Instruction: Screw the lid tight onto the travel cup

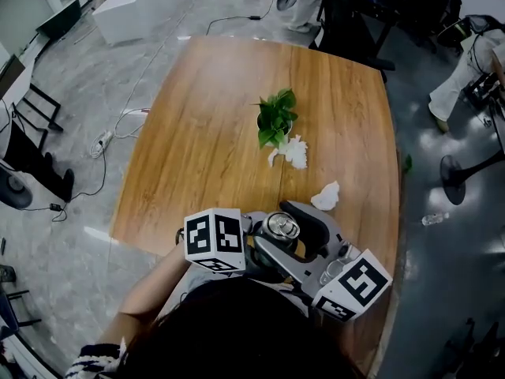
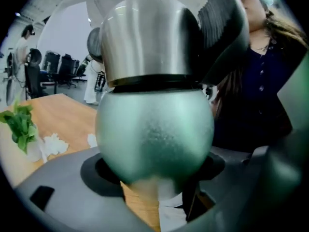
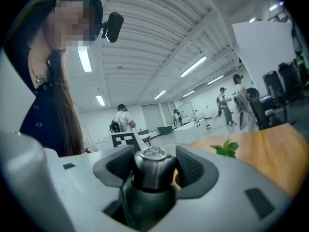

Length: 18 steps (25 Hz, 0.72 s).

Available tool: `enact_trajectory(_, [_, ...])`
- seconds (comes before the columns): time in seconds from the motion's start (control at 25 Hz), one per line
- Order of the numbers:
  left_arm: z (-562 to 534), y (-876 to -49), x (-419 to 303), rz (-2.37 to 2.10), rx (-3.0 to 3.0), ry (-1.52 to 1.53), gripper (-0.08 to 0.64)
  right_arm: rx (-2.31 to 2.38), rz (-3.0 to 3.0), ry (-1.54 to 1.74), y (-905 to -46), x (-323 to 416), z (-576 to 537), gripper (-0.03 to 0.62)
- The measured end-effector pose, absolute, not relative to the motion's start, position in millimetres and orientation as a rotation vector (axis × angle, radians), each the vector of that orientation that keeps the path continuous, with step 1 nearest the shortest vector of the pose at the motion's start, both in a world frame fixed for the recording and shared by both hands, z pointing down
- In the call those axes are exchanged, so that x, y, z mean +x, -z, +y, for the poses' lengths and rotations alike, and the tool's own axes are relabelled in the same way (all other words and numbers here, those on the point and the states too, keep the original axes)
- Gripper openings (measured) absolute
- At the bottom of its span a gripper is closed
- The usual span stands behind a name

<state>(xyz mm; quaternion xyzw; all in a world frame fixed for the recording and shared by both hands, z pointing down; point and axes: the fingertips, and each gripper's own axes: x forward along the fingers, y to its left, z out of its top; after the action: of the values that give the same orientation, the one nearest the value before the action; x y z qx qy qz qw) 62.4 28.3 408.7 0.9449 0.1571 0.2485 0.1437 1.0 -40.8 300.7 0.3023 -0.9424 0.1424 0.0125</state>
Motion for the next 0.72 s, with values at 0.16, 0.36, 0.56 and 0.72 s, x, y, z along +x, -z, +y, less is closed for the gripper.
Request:
enact_trajectory(0.16, [-13.3, -437.4, 56.5, 0.027, 2.782, -1.032, 0.4, 1.136, -2.78, -0.359, -316.8, 11.5, -55.0, 0.265])
enact_trajectory(0.36, [-17.7, -442.5, 48.7, 0.036, 2.822, -1.125, 0.4, 1.077, -2.808, -0.37, -313.9, 7.9, -49.4, 0.265])
enact_trajectory(0.56, [24.9, -433.0, 48.4, 0.433, 2.818, -1.042, 0.4, 0.874, -2.854, -0.303, -307.9, -6.8, -31.3, 0.27])
enact_trajectory(0.72, [8.2, -440.0, 56.5, 0.224, 2.817, -1.06, 0.4, 1.08, -2.783, -0.265, -314.2, 2.1, -46.1, 0.268])
